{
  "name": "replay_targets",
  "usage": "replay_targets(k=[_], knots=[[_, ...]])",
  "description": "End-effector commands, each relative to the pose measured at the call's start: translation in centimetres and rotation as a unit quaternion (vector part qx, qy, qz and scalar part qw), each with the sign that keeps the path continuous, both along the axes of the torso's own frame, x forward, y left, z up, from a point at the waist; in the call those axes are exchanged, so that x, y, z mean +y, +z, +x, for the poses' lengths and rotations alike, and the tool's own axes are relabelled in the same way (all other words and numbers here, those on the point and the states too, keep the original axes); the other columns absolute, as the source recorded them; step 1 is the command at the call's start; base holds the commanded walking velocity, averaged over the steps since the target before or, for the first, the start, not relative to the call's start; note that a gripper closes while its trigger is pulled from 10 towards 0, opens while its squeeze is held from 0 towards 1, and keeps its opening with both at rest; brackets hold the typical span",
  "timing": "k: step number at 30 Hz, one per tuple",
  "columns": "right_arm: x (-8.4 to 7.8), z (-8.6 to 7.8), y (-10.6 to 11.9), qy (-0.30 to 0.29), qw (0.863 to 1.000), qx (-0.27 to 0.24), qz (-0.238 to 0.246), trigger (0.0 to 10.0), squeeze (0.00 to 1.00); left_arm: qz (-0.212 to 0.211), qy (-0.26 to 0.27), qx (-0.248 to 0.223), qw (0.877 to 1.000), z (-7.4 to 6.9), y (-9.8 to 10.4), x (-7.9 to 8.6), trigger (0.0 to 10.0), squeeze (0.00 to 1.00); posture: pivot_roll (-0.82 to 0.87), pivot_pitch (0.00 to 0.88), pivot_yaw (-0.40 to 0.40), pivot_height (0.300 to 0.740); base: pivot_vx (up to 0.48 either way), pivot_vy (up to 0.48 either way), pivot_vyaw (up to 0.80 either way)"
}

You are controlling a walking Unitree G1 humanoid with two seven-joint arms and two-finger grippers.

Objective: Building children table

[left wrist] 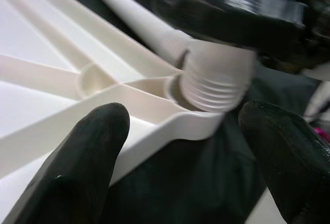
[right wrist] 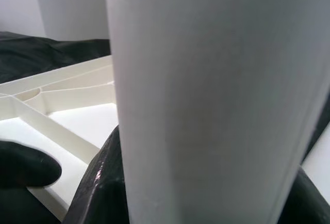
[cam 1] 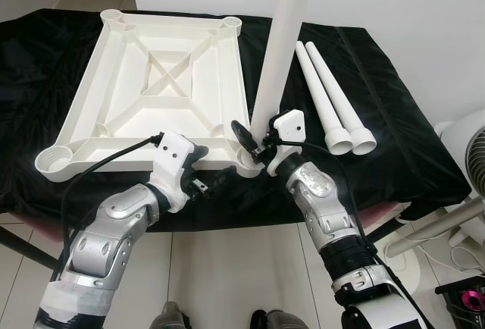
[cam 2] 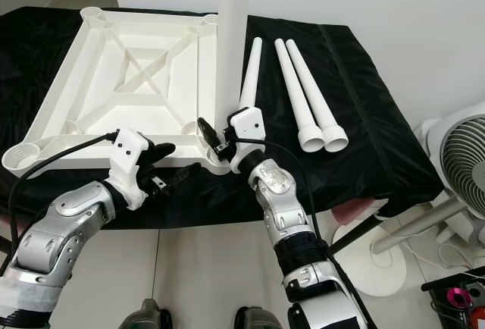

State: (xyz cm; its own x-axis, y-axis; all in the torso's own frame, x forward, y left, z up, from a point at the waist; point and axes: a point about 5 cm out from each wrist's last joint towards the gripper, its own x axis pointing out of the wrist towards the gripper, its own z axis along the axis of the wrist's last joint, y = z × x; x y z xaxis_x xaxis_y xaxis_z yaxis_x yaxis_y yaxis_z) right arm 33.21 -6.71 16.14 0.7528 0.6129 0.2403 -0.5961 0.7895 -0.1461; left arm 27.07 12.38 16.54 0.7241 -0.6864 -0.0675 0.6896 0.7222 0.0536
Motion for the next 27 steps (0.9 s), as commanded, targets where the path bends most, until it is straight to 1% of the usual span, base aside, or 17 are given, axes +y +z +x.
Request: replay_targets(k=[1,5,8,10,13,21,23,27], knots=[[-0.3,-0.1,-2.3,-0.001,0.999,0.047,-0.024,10.0,0.00,0.007,0.013,0.001,1.000,-0.1,0.0,0.0,10.0,0.00,0.08,0.101,-0.058,0.740,0.000,0.000,0.00],[-0.3,0.0,-2.5,0.001,0.998,0.049,-0.030,10.0,0.00,0.009,0.015,-0.002,1.000,-0.2,0.0,0.0,10.0,0.00,0.08,0.101,-0.058,0.740,0.000,0.000,0.00],[-0.1,0.4,-2.7,0.005,0.998,0.052,-0.043,10.0,0.00,0.007,0.026,-0.004,1.000,0.1,0.2,0.2,10.0,0.00,0.08,0.109,-0.052,0.740,0.000,0.000,0.00],[-0.1,0.4,-2.7,0.005,0.998,0.052,-0.043,10.0,0.00,0.007,0.026,-0.004,1.000,0.1,0.2,0.2,10.0,0.00,0.08,0.109,-0.052,0.740,0.000,0.000,0.00],[0.3,0.9,-2.9,0.005,0.997,0.061,-0.052,10.0,0.00,0.007,0.029,-0.006,1.000,0.0,0.4,0.1,10.0,0.00,0.08,0.114,-0.054,0.740,0.000,0.000,0.00],[0.5,0.4,-3.4,0.026,0.995,0.048,-0.080,10.0,0.00,0.008,0.035,-0.007,0.999,-0.1,0.5,0.1,10.0,0.00,0.08,0.118,-0.056,0.740,0.000,0.000,0.00],[0.6,-0.2,-3.9,0.049,0.994,0.041,-0.091,10.0,0.00,0.006,0.040,-0.010,0.999,-0.1,0.7,0.1,10.0,0.00,0.08,0.120,-0.058,0.740,0.000,0.000,0.00],[0.4,-0.4,-4.3,0.056,0.994,0.046,-0.083,10.0,0.00,0.005,0.043,-0.011,0.999,0.0,0.9,0.2,10.0,0.00,0.08,0.122,-0.060,0.740,0.000,0.000,0.00]])
